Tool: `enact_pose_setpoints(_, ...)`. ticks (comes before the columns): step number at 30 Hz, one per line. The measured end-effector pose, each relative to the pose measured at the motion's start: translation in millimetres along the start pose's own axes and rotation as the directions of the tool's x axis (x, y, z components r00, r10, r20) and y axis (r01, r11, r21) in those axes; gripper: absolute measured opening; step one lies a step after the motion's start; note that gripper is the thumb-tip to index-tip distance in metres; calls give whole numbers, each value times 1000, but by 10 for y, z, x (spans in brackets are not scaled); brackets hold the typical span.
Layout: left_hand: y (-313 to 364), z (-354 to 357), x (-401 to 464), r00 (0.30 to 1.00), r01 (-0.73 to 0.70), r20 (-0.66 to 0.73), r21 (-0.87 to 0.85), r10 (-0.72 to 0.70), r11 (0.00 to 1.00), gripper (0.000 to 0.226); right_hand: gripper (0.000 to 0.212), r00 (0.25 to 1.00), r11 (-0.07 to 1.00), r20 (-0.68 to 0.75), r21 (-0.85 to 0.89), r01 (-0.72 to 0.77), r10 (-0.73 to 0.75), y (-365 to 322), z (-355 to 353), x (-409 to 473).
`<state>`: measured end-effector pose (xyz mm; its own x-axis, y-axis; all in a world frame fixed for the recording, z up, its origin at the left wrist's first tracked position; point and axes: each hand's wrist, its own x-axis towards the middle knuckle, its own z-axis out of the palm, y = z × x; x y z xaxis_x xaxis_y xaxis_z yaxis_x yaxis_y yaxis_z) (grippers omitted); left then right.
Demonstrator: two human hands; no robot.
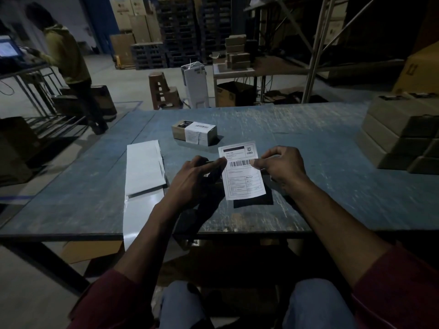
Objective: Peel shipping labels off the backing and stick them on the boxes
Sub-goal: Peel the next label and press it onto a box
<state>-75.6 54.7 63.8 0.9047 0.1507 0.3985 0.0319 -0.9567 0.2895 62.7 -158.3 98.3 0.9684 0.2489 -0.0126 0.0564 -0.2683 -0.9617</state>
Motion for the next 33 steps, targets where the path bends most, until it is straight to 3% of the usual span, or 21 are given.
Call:
enact_pose_setpoints(6,-9,19,-13,1000,1,-8,-15,-1,1000,58,29,999,992,35,120,-30,26,7,40,8)
enact_pose_setpoints(17,-22,5,-12,1000,-16,-9,-24,16,1000,54,29,998,1000,62,18,10,-11,-108,34,15)
enact_pose_setpoints(26,-21,-35,-37,999,-29,23,-42,30,999,68,35,992,992,116,-112,60,-47,-131,-24,102)
enact_pose_setpoints(33,-42,8,-22,1000,-21,4,-19,21,1000,66,37,990,992,128,-99,76,-63,-96,-47,106)
